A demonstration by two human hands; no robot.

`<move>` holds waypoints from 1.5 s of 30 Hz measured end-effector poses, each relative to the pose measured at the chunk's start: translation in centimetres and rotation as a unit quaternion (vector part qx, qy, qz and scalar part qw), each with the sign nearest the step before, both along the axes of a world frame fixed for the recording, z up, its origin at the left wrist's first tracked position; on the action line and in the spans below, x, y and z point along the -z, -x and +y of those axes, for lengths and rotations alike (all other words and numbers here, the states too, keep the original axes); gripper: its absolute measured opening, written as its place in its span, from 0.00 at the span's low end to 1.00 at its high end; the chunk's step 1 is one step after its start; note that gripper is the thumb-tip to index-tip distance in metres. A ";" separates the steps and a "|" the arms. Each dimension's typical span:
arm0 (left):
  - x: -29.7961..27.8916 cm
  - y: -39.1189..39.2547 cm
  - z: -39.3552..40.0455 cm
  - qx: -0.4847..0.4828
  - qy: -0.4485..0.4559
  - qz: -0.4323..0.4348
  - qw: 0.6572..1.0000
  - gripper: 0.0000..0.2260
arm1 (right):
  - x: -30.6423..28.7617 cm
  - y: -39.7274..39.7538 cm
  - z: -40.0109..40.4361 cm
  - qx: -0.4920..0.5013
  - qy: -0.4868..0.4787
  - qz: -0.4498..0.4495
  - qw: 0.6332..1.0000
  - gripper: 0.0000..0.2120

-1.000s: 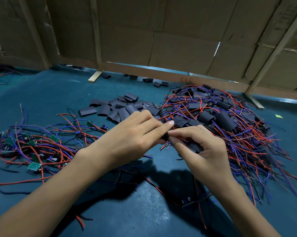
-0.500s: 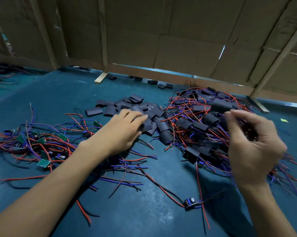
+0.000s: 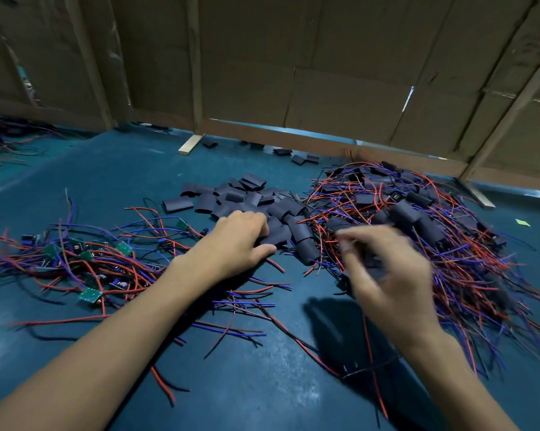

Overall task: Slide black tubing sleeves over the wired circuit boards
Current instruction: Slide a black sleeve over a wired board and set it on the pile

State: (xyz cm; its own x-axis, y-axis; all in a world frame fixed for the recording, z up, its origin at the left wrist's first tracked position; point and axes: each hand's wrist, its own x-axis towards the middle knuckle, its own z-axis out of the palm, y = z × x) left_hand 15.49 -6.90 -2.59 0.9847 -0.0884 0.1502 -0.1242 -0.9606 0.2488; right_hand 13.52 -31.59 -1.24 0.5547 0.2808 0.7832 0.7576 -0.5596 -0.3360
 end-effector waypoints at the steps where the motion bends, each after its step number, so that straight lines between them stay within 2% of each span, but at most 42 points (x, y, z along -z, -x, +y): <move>1: -0.1 0.0 0.1 0.002 0.033 0.002 0.999 0.14 | 0.4 0.3 0.6 -0.056 0.032 0.036 0.997 0.08; 4: -0.5 0.3 1.1 0.002 0.117 -0.030 0.993 0.14 | 2.5 1.0 2.4 -0.098 0.181 0.143 0.968 0.17; 6: -0.8 0.6 2.1 0.005 0.130 -0.079 0.988 0.21 | 3.7 1.1 3.5 -0.080 0.241 0.203 0.946 0.21; 9: -1.5 0.9 3.8 0.001 0.129 -0.155 0.979 0.27 | 3.5 0.4 4.6 -0.085 0.230 0.216 0.945 0.11; 11: -1.7 1.0 4.5 -0.004 0.124 -0.186 0.975 0.24 | 2.8 -0.3 4.6 -0.088 0.241 0.229 0.939 0.07; 14: -1.6 1.0 5.0 -0.017 0.112 -0.197 0.974 0.17 | 1.6 -0.7 2.8 -0.057 0.330 0.216 0.917 0.08; 17: -1.7 1.0 5.1 -0.032 0.106 -0.194 0.975 0.16 | -0.3 0.2 0.1 -0.032 0.375 0.224 0.899 0.04; 19: -1.8 1.1 5.1 -0.043 0.102 -0.188 0.976 0.19 | -1.5 0.8 -1.1 -0.029 0.364 0.240 0.899 0.05; 22: -1.9 1.4 4.9 -0.043 0.087 -0.171 0.980 0.19 | -1.9 0.7 -1.7 -0.034 0.315 0.210 0.925 0.05; 24: -2.0 1.6 4.7 -0.034 0.070 -0.160 0.984 0.18 | -1.2 0.6 -0.8 -0.046 0.238 0.157 0.957 0.07; 26: -2.2 1.7 4.3 -0.021 0.060 -0.160 0.985 0.17 | 0.1 0.5 1.0 -0.064 0.173 0.129 0.974 0.12; 28: -2.2 1.9 3.9 -0.005 0.056 -0.161 0.985 0.16 | 1.5 0.4 3.4 -0.088 0.188 0.147 0.967 0.19; 30: -2.3 1.9 3.3 0.016 0.055 -0.166 0.984 0.14 | 2.8 -0.2 5.5 -0.101 0.254 0.196 0.942 0.23; 32: -2.3 2.0 2.9 0.032 0.052 -0.173 0.983 0.14 | 3.4 -0.5 6.4 -0.093 0.293 0.209 0.928 0.19; 35: -2.4 2.1 2.8 0.043 0.039 -0.188 0.980 0.14 | 2.6 -0.5 5.4 -0.111 0.283 0.211 0.929 0.12; 38: -2.4 2.2 3.0 0.043 0.042 -0.188 0.980 0.15 | 0.8 0.0 3.1 -0.086 0.287 0.215 0.929 0.11; 41: -2.5 2.2 3.2 0.042 0.052 -0.183 0.981 0.16 | -0.4 0.2 1.1 -0.063 0.248 0.264 0.930 0.10; 43: -2.5 2.2 3.1 0.047 0.046 -0.182 0.981 0.18 | -0.5 0.3 0.8 -0.073 0.249 0.280 0.924 0.17; 45: -2.4 2.3 2.8 0.054 0.034 -0.184 0.981 0.19 | 0.3 0.3 1.3 -0.090 0.277 0.257 0.922 0.23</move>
